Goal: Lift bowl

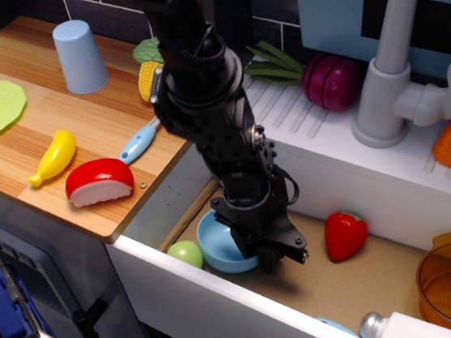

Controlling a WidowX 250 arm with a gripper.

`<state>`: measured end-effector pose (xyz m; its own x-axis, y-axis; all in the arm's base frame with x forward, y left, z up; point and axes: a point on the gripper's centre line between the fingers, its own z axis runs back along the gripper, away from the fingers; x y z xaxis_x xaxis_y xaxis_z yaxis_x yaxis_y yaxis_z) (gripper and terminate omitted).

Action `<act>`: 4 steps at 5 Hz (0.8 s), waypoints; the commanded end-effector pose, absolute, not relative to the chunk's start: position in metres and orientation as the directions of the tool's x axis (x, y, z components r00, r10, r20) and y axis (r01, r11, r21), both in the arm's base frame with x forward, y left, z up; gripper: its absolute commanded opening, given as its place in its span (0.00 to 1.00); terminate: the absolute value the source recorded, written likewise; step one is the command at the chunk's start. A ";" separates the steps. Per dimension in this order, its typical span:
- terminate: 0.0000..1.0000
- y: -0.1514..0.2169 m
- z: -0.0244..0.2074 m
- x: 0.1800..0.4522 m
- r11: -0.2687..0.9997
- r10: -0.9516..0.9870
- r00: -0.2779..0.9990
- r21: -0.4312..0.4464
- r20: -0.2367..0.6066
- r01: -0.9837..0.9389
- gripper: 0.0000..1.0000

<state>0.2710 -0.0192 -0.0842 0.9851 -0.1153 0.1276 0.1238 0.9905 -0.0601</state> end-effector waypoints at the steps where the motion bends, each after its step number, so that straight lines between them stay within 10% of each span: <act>1: 0.00 -0.020 -0.043 0.293 0.986 -0.164 0.972 0.016 0.169 0.163 0.00; 3: 0.00 -0.010 0.017 0.296 0.969 -0.241 0.962 0.081 0.127 0.232 0.00; 4: 1.00 -0.014 0.034 0.300 0.956 -0.278 0.951 0.131 0.137 0.261 0.00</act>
